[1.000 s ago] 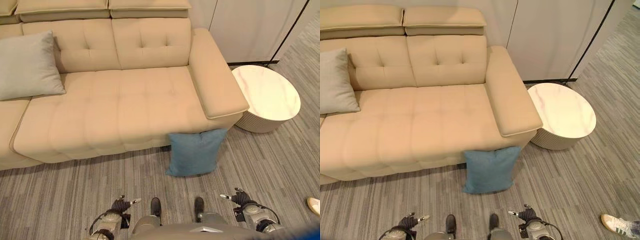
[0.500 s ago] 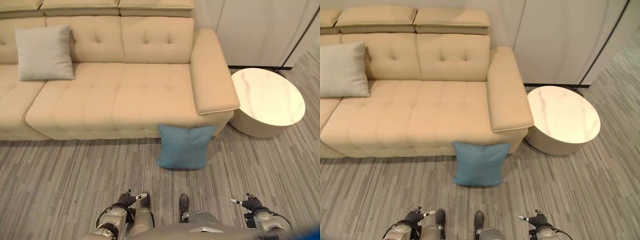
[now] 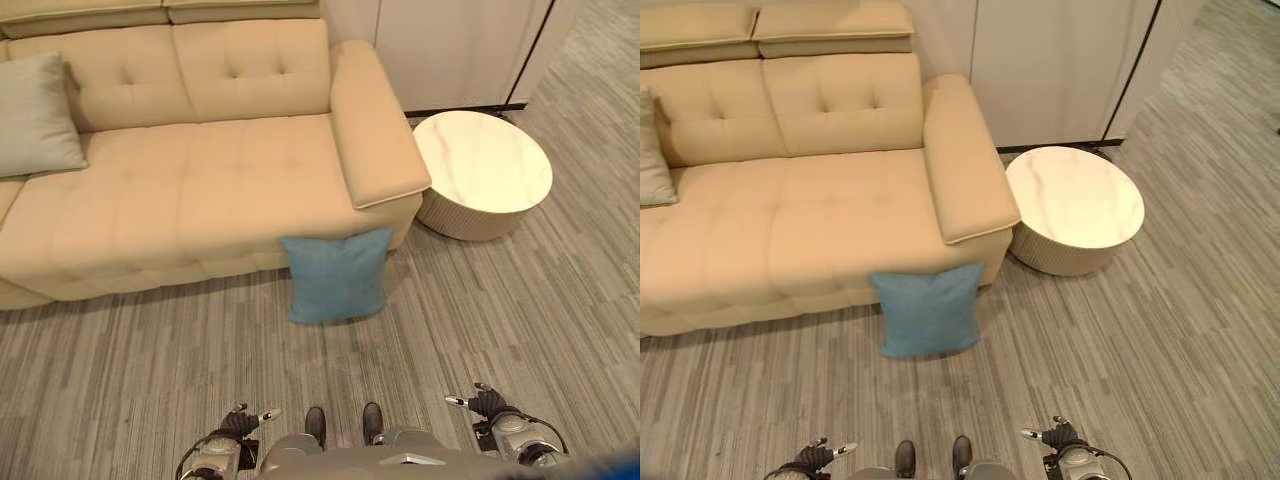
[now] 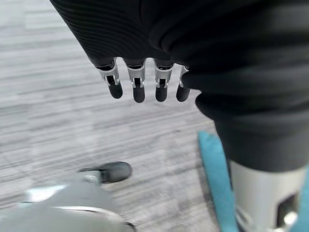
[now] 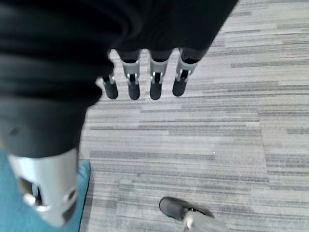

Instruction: Pick up all the scattered cushions and arrange them neatly on the sofa.

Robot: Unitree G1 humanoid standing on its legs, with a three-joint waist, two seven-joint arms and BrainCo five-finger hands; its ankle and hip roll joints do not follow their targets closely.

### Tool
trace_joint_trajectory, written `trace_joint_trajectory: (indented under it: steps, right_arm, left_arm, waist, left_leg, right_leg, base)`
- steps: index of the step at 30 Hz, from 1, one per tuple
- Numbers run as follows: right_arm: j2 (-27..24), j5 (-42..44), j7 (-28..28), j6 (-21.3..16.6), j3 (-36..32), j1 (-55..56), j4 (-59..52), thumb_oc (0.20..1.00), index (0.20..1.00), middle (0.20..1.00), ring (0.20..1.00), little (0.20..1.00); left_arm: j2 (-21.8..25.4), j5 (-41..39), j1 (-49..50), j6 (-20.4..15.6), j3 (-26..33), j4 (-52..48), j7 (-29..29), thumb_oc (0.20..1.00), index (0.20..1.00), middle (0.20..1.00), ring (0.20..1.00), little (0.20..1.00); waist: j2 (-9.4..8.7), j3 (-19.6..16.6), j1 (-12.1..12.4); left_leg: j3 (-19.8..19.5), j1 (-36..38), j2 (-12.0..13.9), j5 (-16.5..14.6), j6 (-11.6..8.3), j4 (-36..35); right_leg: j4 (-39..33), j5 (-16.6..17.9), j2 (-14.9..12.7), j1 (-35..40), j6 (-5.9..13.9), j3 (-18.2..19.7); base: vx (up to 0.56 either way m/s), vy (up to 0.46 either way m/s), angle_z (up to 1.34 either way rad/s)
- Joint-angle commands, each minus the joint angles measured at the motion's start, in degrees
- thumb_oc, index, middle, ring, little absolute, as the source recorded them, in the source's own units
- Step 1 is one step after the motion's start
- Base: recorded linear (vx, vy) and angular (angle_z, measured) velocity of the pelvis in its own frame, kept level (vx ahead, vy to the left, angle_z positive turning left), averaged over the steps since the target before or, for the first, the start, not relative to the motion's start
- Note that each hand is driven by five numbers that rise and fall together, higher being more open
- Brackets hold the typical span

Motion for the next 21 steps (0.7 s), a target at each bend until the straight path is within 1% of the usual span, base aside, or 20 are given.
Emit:
trace_joint_trajectory:
  steps: [1, 2, 3, 5, 6, 7, 8, 9, 10, 11, 12, 15, 16, 17, 18, 19, 20, 21]
  right_arm:
    - [-0.23, -0.11, 0.15, -1.29, 0.55, -1.18, -0.95, 1.0, 1.0, 1.0, 1.0, 1.0]
    - [-0.11, 0.0, 0.22, -1.35, 0.46, -0.94, -1.18, 1.0, 1.0, 1.0, 1.0, 1.0]
    - [-0.13, 0.17, 0.12, -1.4, 0.59, -0.82, -1.5, 1.0, 1.0, 1.0, 1.0, 1.0]
    - [-0.28, 0.24, -0.06, -1.36, 1.11, -0.95, -1.88, 1.0, 1.0, 1.0, 1.0, 1.0]
    - [-0.39, 0.27, -0.01, -1.28, 1.25, -0.98, -1.96, 1.0, 1.0, 1.0, 1.0, 1.0]
    - [-0.48, 0.31, 0.1, -1.07, 1.27, -0.93, -2.32, 1.0, 1.0, 1.0, 1.0, 1.0]
    - [-0.81, 0.43, 0.31, -0.69, 1.15, -0.42, -2.86, 1.0, 1.0, 1.0, 1.0, 1.0]
    - [-0.88, 0.74, 0.31, -0.64, 0.98, -0.18, -2.69, 1.0, 1.0, 1.0, 1.0, 1.0]
    - [-0.92, 0.88, 0.24, -0.76, 0.86, 0.07, -2.42, 1.0, 1.0, 1.0, 1.0, 1.0]
    - [-1.01, 0.99, 0.19, -0.74, 0.55, 0.3, -2.32, 1.0, 1.0, 1.0, 1.0, 1.0]
    - [-1.19, 1.12, 0.04, -0.8, 0.12, 0.65, -2.11, 1.0, 1.0, 1.0, 1.0, 1.0]
    - [-1.61, 1.78, -0.08, -1.03, -1.51, 1.92, -1.82, 1.0, 1.0, 1.0, 1.0, 1.0]
    - [-1.66, 1.85, -0.11, -1.11, -1.81, 2.21, -1.73, 1.0, 1.0, 1.0, 1.0, 1.0]
    - [-1.8, 1.88, -0.15, -1.14, -2.16, 2.67, -1.43, 1.0, 1.0, 1.0, 1.0, 1.0]
    - [-1.9, 1.92, -0.25, -1.24, -2.1, 2.61, -1.27, 1.0, 1.0, 1.0, 1.0, 1.0]
    - [-1.75, 2.09, -0.13, -1.07, -2.08, 2.63, -1.14, 1.0, 1.0, 1.0, 1.0, 1.0]
    - [-1.82, 2.17, -0.18, -1.05, -2.1, 2.75, -0.91, 1.0, 1.0, 1.0, 1.0, 1.0]
    - [-1.75, 2.19, -0.02, -1.06, -2.1, 2.68, -0.27, 1.0, 1.0, 1.0, 1.0, 1.0]
  left_arm:
    - [0.21, 1.39, -0.88, -0.95, 1.28, 1.34, 0.15, 1.0, 1.0, 1.0, 1.0, 1.0]
    - [0.29, 1.37, -0.88, -1.1, 1.21, 1.47, 0.11, 1.0, 1.0, 1.0, 1.0, 1.0]
    - [0.36, 1.24, -0.85, -1.15, 1.09, 1.34, 0.2, 1.0, 1.0, 1.0, 1.0, 1.0]
    - [0.34, 1.5, -0.97, -1.17, 1.02, 1.4, 0.29, 1.0, 1.0, 1.0, 1.0, 1.0]
    - [0.26, 1.51, -0.82, -1.17, 0.97, 1.38, 0.26, 1.0, 1.0, 1.0, 1.0, 1.0]
    - [0.21, 1.36, -0.73, -1.22, 0.96, 1.38, 0.32, 1.0, 1.0, 1.0, 1.0, 1.0]
    - [0.38, 1.04, -0.79, -1.24, 0.56, 1.26, 0.38, 1.0, 1.0, 1.0, 1.0, 1.0]
    - [0.34, 1.0, -1.15, -1.31, 0.32, 1.37, 0.36, 1.0, 1.0, 1.0, 1.0, 1.0]
    - [0.21, 0.9, -1.78, -1.59, 0.13, 1.58, 0.47, 1.0, 1.0, 1.0, 1.0, 1.0]
    - [0.07, 0.59, -1.88, -1.7, 0.06, 1.37, 0.47, 1.0, 1.0, 1.0, 1.0, 1.0]
    - [-0.06, 0.54, -1.92, -1.69, -0.07, 1.27, 0.34, 1.0, 1.0, 1.0, 1.0, 1.0]
    - [-0.18, 0.57, -2.06, -1.94, -0.78, 1.56, 0.11, 1.0, 1.0, 1.0, 1.0, 1.0]
    - [-0.21, 0.61, -2.12, -1.94, -0.97, 1.66, 0.16, 1.0, 1.0, 1.0, 1.0, 1.0]
    - [-0.13, 0.62, -2.02, -1.98, -1.22, 1.55, 0.04, 1.0, 1.0, 1.0, 1.0, 1.0]
    - [-0.14, 0.61, -2.07, -1.99, -1.35, 1.49, 0.01, 1.0, 1.0, 1.0, 1.0, 1.0]
    - [-0.16, 0.53, -2.17, -1.95, -1.48, 1.17, 0.09, 1.0, 1.0, 1.0, 1.0, 1.0]
    - [-0.15, 0.52, -2.13, -1.87, -1.48, 0.98, 0.02, 1.0, 1.0, 1.0, 1.0, 1.0]
    - [-0.19, 0.93, -2.18, -1.68, -1.59, 1.34, -0.16, 1.0, 1.0, 1.0, 1.0, 1.0]
  waist:
    - [0.61, 0.29, 0.49]
    - [0.66, 0.23, 0.35]
    - [0.67, 0.11, -0.08]
    - [0.71, 0.59, -0.39]
    - [0.76, 1.09, -0.82]
    - [0.89, 1.57, -1.47]
    - [1.06, 2.36, -2.76]
    - [0.8, 2.55, -2.9]
    - [0.39, 2.16, -3.04]
    - [0.34, 1.81, -3.17]
    - [0.37, 1.5, -3.2]
    - [0.22, 0.97, -4.13]
    - [0.09, 0.84, -4.62]
    - [-0.63, 0.81, -5.16]
    - [-0.95, 0.98, -5.16]
    - [-1.84, 1.45, -4.99]
    - [-2.18, 1.63, -4.82]
    - [-2.37, 1.5, -4.6]
  left_leg:
    - [-2.11, -2.0, -1.49, -0.59, -2.25, 1.32]
    - [-2.63, -1.54, -1.66, -0.52, -2.29, 1.2]
    - [-3.93, -0.5, -1.99, -0.29, -2.33, 0.59]
    - [-4.83, 1.18, -2.08, -0.89, -2.22, -0.41]
    - [-5.37, 2.12, -2.18, -1.42, -2.11, -0.64]
    - [-6.18, 3.25, -2.32, -1.95, -1.92, -0.93]
    - [-8.46, 5.26, -2.66, -2.76, -1.79, -1.21]
    - [-9.18, 5.81, -3.03, -3.06, -1.89, -1.21]
    - [-9.87, 5.83, -3.0, -3.01, -2.44, -1.21]
    - [-10.4, 5.69, -2.7, -2.74, -2.92, -1.21]
    - [-10.66, 5.7, -2.27, -2.68, -3.34, -1.21]
    - [-10.45, 5.46, -0.83, -2.64, -4.87, 0.51]
    - [-9.7, 4.92, -0.35, -2.79, -5.33, 2.0]
    - [-7.98, 2.86, 0.58, -2.23, -6.15, 7.64]
    - [-7.42, 1.7, 0.58, -2.05, -6.22, 10.17]
    - [-6.03, -0.99, 0.69, -2.18, -5.95, 13.78]
    - [-5.4, -2.47, 0.69, -2.53, -5.58, 14.22]
    - [-4.31, -3.1, 0.75, -3.79, -4.82, 10.6]
  right_leg:
    - [6.23, 8.7, -4.18, 4.85, 5.16, -0.78]
    - [6.32, 8.87, -4.07, 4.32, 5.0, -0.87]
    - [4.39, 7.95, -2.49, 2.67, 4.25, 0.17]
    - [-0.02, 7.73, -2.27, 0.82, 3.99, -0.36]
    - [-2.35, 8.11, -2.19, 0.27, 3.88, -0.65]
    - [-3.71, 9.05, -1.48, -1.93, 3.77, -0.24]
    - [-4.64, 10.64, -0.48, -5.07, 4.21, 0.65]
    - [-5.69, 11.02, -0.78, -3.98, 4.21, 0.91]
    - [-7.14, 11.57, -1.11, -2.4, 3.72, 1.49]
    - [-6.79, 11.55, -0.73, -2.31, 3.48, 1.88]
    - [-6.77, 11.15, -0.86, -1.96, 3.16, 1.4]
    - [-6.94, 9.84, -1.37, -0.2, 2.1, -0.89]
    - [-7.23, 9.51, -1.75, 0.55, 1.96, -1.89]
    - [-7.74, 9.49, -2.41, 2.08, 1.53, -3.11]
    - [-7.99, 9.57, -2.65, 2.69, 1.39, -3.29]
    - [-8.28, 9.27, -3.23, 3.77, 1.21, -3.28]
    - [-8.34, 9.04, -3.58, 4.22, 1.17, -3.18]
    - [-8.83, 8.16, -3.65, 5.34, 1.12, -2.79]
  base:
    - [0.08, 0.055, -0.17]
    - [0.12, 0.028, -0.03]
    - [0.17, 0.019, 0.05]
    - [0.18, -0.018, -0.01]
    - [0.18, -0.025, 0.01]
    - [0.25, -0.039, 0.16]
    - [0.25, -0.054, 0.32]
    - [0.24, -0.103, 0.6]
    - [0.13, -0.127, 0.93]
    - [0.13, -0.151, 1.3]
    - [0.13, -0.149, 1.3]
    - [0.16, -0.158, 0.87]
    - [0.16, -0.183, 0.71]
    - [0.15, -0.176, 0.68]
    - [0.17, -0.172, 0.7]
    - [0.11, -0.1, 0.47]
    - [0.18, -0.075, 0.3]
    - [0.17, -0.027, 0.14]
